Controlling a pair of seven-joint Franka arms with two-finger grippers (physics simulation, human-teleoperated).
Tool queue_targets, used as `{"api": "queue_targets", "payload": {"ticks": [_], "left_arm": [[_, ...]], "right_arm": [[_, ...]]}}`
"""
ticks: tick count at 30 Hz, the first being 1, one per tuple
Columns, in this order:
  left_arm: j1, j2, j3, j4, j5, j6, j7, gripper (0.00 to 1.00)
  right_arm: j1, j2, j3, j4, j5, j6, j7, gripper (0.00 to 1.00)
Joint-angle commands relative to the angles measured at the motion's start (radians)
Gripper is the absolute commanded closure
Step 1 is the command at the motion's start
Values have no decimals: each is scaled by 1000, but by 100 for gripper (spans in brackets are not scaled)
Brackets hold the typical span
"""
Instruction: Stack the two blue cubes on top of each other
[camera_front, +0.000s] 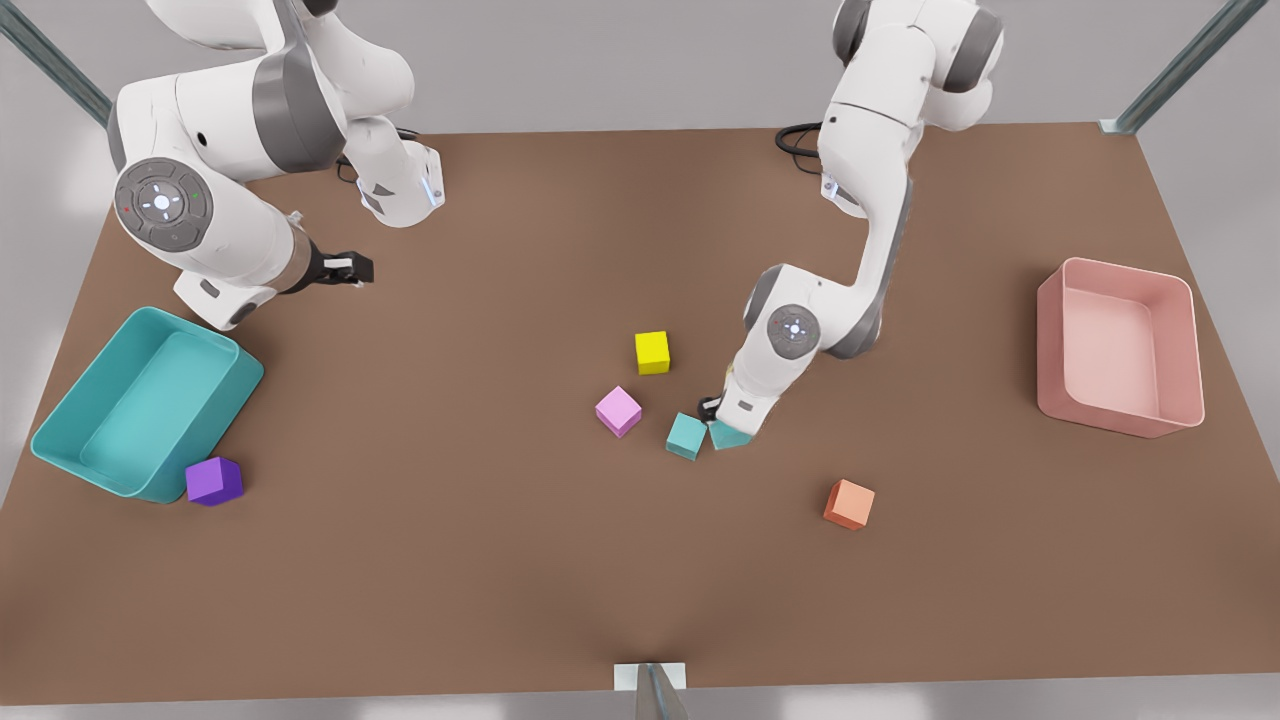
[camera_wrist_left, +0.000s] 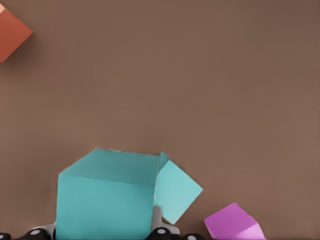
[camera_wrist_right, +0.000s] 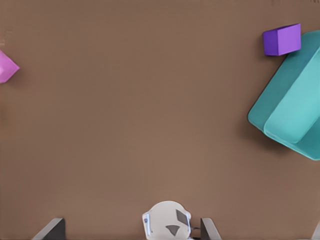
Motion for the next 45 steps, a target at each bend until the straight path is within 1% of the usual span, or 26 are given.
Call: {"api": "queue_targets", "payload": {"ticks": [1, 3, 6, 11, 25, 27, 29, 32, 33, 35, 40, 41, 42, 43, 44, 45], "left_arm": [[-27, 32, -1, 45, -20, -42, -321, 50], [-61, 73, -1, 102, -21, -42, -352, 50], [-87, 108, -1, 132, -21, -42, -372, 50], [-64, 115, 1, 122, -18, -42, -370, 50], [-63, 139, -16, 122, -24, -39, -393, 49], [-63, 139, -18, 123, -26, -39, -395, 33], [-63, 138, -18, 126, -26, -39, -430, 20], [-64, 138, -25, 129, -35, -39, -441, 13], [-66, 136, -25, 131, -37, -39, -441, 0], [-69, 121, -28, 129, -41, -42, -466, 0], [-70, 72, -28, 129, -38, -157, -469, 0], [-70, 61, -28, 129, -38, -184, -472, 0], [-70, 20, -28, 137, -37, -302, -470, 0], [-47, -10, -12, 268, -26, -604, -466, 0], [81, -10, -1, 523, -9, -982, -302, 0], [198, -11, 1, 640, 109, -1151, 81, 0]], "right_arm": [[-1, -1, -3, 0, 0, -1, -71, 0], [-1, 0, -6, 0, 0, 1, -71, 0], [-1, 0, -6, -1, 0, -1, -71, 0], [-1, 2, -10, -1, 0, 1, -71, 0], [-1, 14, -14, -3, 2, 7, -71, 0], [-1, 14, -12, -3, 2, 7, -71, 0], [-1, 16, -14, -3, 2, 7, -71, 0], [0, 19, -14, -3, 3, 12, -71, 0], [-1, 19, -12, -3, 3, 12, -71, 0], [-1, 22, -14, -3, 3, 12, -73, 0], [-1, 22, -14, -3, 3, 12, -73, 0], [-1, 22, -14, -3, 3, 13, -74, 0], [-1, 20, -14, -3, 3, 12, -74, 0], [-1, 13, -14, 5, 2, 12, -76, 0], [-1, 11, -14, 6, 2, 12, -77, 0], [-1, 11, -15, 6, 2, 12, -79, 0]]}}
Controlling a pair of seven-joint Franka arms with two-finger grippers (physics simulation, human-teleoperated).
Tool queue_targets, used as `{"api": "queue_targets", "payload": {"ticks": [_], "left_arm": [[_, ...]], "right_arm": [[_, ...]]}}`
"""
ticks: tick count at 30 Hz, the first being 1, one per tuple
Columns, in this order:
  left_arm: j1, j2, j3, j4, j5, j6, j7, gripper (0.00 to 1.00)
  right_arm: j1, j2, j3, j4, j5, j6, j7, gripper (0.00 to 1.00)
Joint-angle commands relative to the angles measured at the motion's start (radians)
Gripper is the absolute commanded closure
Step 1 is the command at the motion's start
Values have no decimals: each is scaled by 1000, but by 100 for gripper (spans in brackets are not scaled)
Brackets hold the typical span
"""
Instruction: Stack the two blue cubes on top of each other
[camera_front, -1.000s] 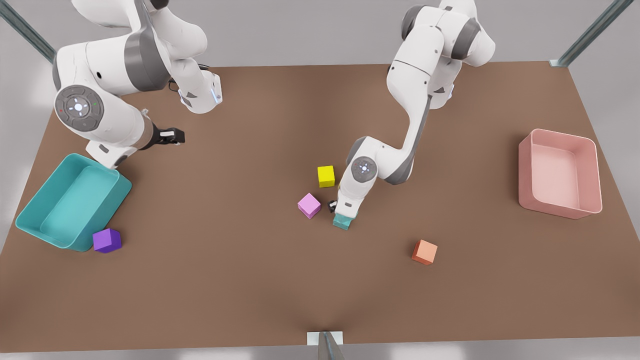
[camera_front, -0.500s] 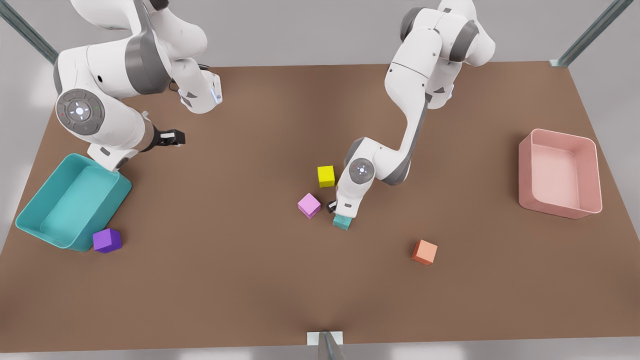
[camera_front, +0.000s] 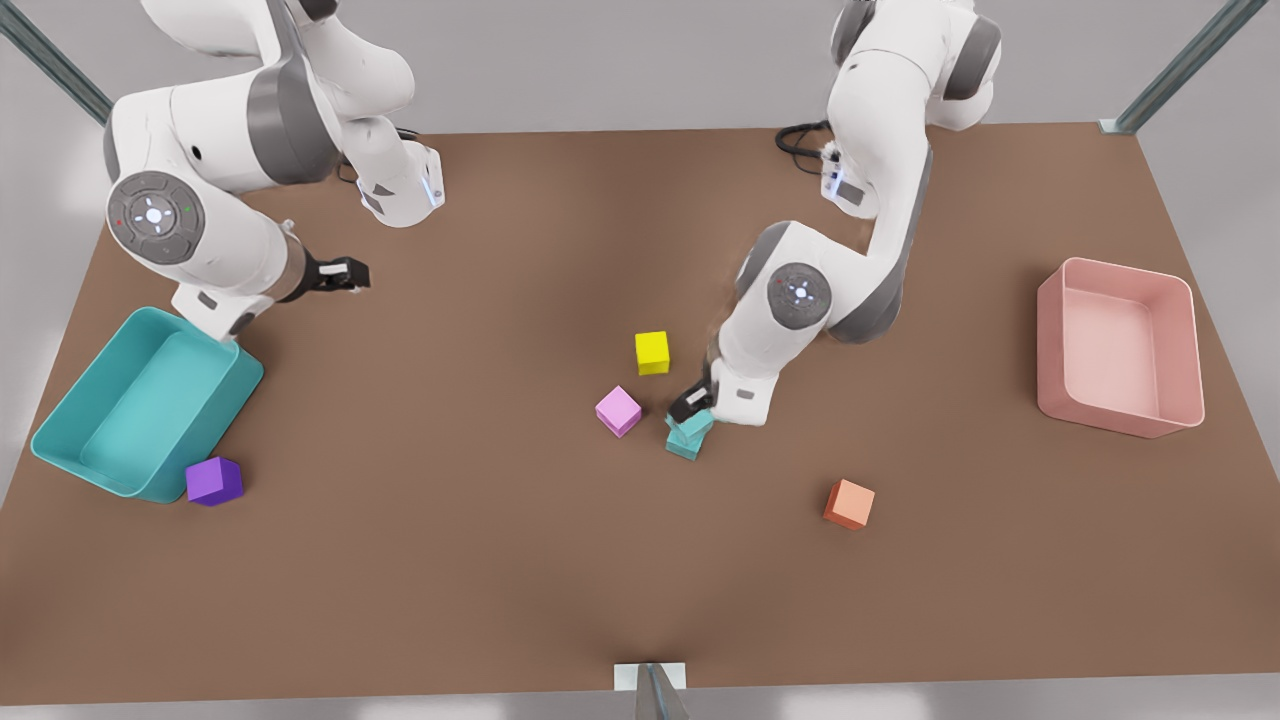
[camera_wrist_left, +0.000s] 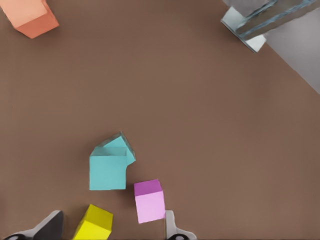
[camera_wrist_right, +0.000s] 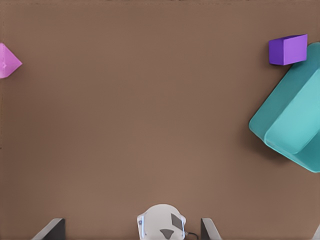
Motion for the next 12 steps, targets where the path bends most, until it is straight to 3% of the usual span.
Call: {"api": "queue_targets", "payload": {"ticks": [1, 4, 5, 6, 7, 12], "left_arm": [[114, -28, 6, 123, 186, -679, 728, 0], [286, -108, -35, 115, 307, -671, 1162, 0], [437, -123, -202, 109, 332, -633, 1176, 0], [488, -169, -233, 21, 329, -546, 1175, 0], [498, -214, -235, -50, 326, -476, 1173, 0], [494, -208, -230, -49, 301, -479, 1170, 0]], "right_arm": [[0, -1, -1, 1, 0, 0, -11, 0], [0, -3, -7, 1, 0, 0, -11, 0], [0, -3, -7, 1, 0, 0, -11, 0], [0, -3, -7, 1, 0, 0, -11, 0], [0, -3, -7, 1, 0, 0, -13, 0], [0, -3, -11, 1, 0, 0, -14, 0]]}}
